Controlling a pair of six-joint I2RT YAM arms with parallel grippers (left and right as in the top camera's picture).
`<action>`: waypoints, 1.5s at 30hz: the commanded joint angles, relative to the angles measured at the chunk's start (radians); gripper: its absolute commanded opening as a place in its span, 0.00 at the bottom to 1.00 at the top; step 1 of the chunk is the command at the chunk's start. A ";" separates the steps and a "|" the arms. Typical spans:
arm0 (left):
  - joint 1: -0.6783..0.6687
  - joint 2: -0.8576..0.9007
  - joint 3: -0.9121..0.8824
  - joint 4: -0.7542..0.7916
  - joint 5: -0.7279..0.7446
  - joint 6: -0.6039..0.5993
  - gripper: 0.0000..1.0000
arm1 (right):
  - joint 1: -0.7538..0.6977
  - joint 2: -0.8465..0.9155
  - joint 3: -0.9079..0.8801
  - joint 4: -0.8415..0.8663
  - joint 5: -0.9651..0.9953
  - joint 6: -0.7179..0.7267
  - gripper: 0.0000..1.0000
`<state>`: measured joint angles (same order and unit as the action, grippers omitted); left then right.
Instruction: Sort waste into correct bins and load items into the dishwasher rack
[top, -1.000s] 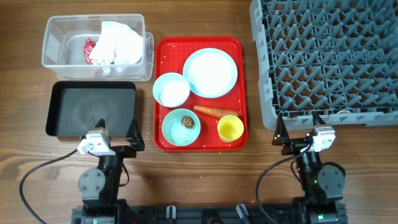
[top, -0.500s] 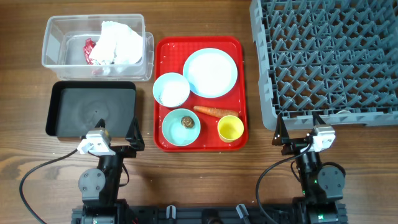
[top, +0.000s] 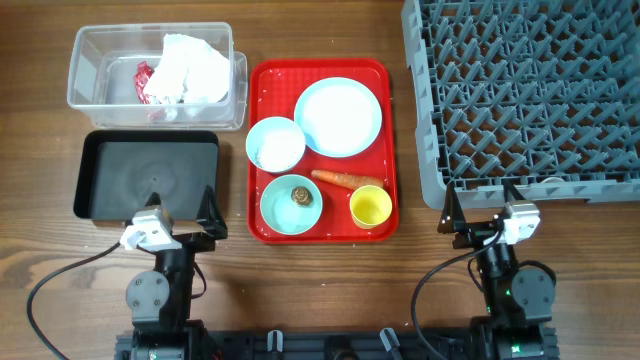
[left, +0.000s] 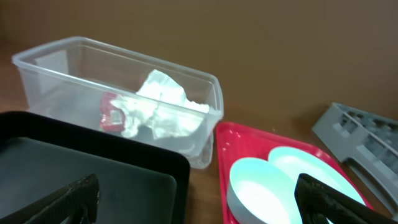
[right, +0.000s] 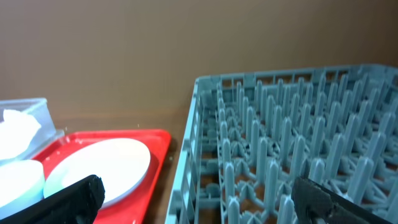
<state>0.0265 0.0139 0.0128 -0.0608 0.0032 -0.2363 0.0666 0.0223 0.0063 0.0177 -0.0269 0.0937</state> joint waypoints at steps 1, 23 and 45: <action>0.004 -0.006 -0.006 0.043 -0.032 0.012 1.00 | -0.003 0.000 -0.001 0.050 -0.020 0.021 1.00; 0.003 0.208 0.383 -0.012 0.296 0.013 1.00 | -0.003 0.000 0.109 0.315 -0.029 0.071 1.00; -0.008 0.800 1.033 -0.369 0.311 0.029 1.00 | -0.002 0.500 0.802 -0.163 -0.072 -0.068 1.00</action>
<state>0.0265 0.7635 0.9562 -0.4110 0.2924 -0.2295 0.0662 0.4099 0.6899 -0.0845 -0.0738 0.0425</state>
